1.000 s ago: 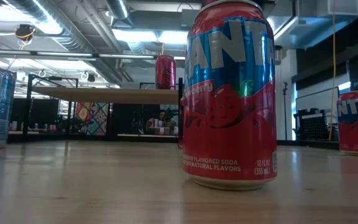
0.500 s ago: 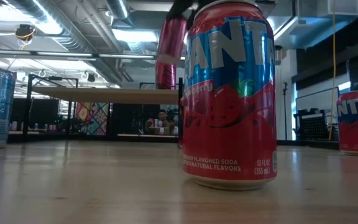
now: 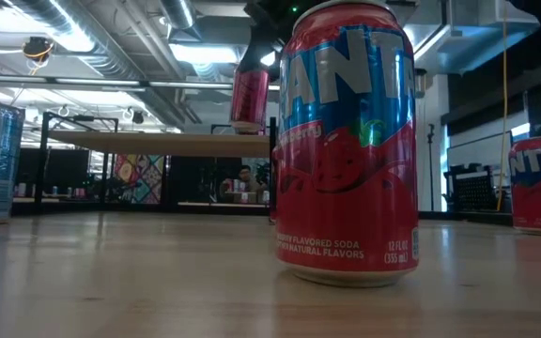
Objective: Place canned beverage on shelf
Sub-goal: Put the red-black soda can on the shelf aligned with the other red-black soda can, then put the bottom blue soda can on the shelf
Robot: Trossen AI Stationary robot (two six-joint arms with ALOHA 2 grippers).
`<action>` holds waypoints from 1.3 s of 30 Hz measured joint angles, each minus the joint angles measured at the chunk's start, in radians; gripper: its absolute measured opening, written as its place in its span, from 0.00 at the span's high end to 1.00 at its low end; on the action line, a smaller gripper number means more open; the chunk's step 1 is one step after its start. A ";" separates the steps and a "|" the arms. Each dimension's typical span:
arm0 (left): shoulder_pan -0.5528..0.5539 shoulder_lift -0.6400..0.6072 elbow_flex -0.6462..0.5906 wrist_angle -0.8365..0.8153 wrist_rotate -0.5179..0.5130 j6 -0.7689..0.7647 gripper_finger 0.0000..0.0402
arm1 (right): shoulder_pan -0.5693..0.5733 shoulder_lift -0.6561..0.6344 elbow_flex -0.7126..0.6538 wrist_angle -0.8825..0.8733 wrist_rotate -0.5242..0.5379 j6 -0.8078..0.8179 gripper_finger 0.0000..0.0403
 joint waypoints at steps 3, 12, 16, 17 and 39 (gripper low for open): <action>0.000 0.000 0.000 0.000 -0.010 0.000 0.48 | 0.001 0.020 0.000 -0.002 0.004 -0.003 0.36; 0.000 0.000 0.000 0.003 -0.012 0.001 0.48 | -0.004 0.036 0.000 0.019 0.025 -0.025 0.36; 0.000 0.000 0.000 0.003 -0.012 0.001 0.48 | -0.004 0.036 0.000 0.016 0.025 -0.037 0.31; 0.000 0.000 0.000 0.003 -0.012 0.001 0.48 | -0.004 0.036 0.000 0.015 0.025 -0.039 0.27; 0.000 0.000 0.000 -0.016 -0.007 -0.010 0.48 | 0.081 -0.203 0.000 -0.221 -0.047 -0.059 0.02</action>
